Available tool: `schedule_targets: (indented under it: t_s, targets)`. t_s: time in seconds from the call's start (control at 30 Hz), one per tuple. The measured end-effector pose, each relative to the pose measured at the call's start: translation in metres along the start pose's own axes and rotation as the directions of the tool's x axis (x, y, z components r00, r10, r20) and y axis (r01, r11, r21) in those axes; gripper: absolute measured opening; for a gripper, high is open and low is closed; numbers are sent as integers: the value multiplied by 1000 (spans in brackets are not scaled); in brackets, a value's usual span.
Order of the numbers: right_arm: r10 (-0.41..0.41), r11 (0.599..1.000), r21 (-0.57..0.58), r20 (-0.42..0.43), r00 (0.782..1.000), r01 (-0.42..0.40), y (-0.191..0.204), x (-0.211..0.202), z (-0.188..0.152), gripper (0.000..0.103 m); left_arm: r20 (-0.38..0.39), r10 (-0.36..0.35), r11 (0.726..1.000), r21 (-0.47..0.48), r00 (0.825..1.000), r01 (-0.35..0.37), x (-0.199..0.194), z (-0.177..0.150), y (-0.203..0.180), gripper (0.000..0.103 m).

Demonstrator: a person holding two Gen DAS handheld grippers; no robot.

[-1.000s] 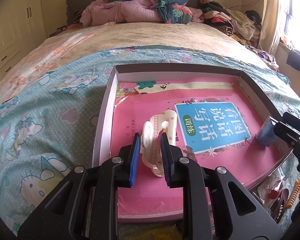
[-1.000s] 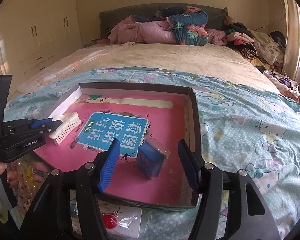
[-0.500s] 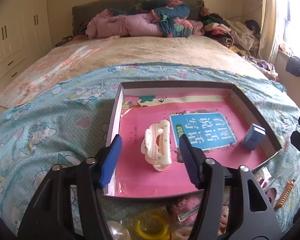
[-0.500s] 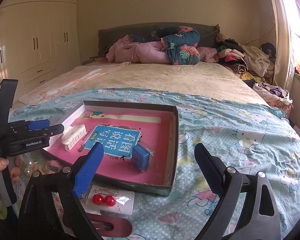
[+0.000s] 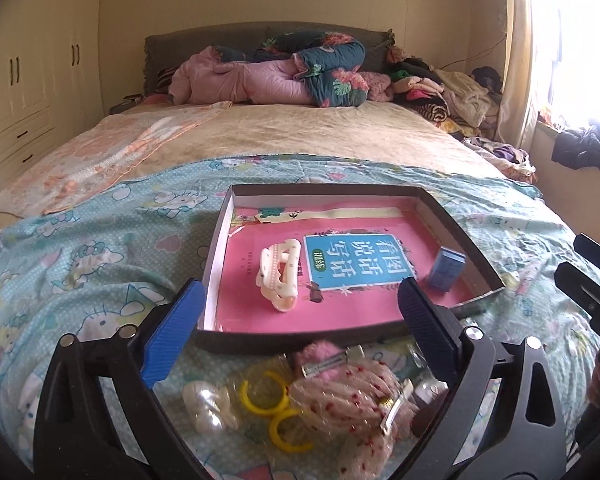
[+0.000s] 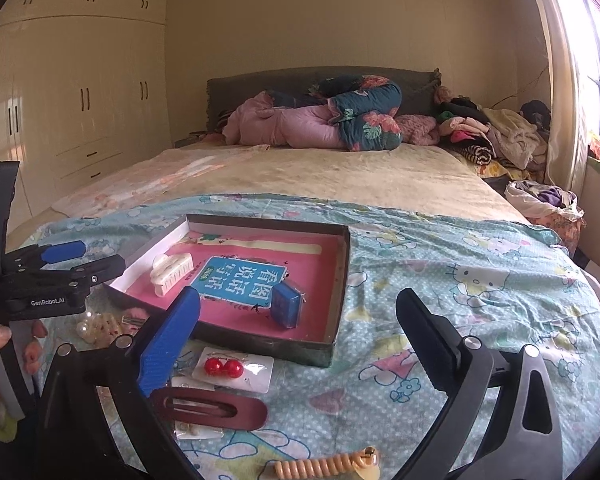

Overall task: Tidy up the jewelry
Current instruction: 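Withdraw both tools from the tray toward the remaining accessories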

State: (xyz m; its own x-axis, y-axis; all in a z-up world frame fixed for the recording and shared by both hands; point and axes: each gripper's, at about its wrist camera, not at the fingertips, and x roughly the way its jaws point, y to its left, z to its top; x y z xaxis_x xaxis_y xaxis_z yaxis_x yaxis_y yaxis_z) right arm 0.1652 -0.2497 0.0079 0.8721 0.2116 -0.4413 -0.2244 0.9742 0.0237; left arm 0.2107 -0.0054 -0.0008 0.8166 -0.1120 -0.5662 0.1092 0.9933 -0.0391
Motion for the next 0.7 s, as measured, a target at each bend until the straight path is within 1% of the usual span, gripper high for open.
schedule_targets:
  t_s: [0.33,0.53,0.7]
  targets:
    - [12,1000,-15,-8,1000,-12,9,-24,-19,96,42,-18,1000,-18,999,18,-31,-30,1,91]
    - [27,999,-32,-40,999,-28,15,-28,-32,96,40,-32,999,-4,999,32,-41,-45,-1,91]
    - [37,998,-51,-71,997,-41,20,-28,-43,96,13,-48,999,2,999,48,-42,-56,-3,91]
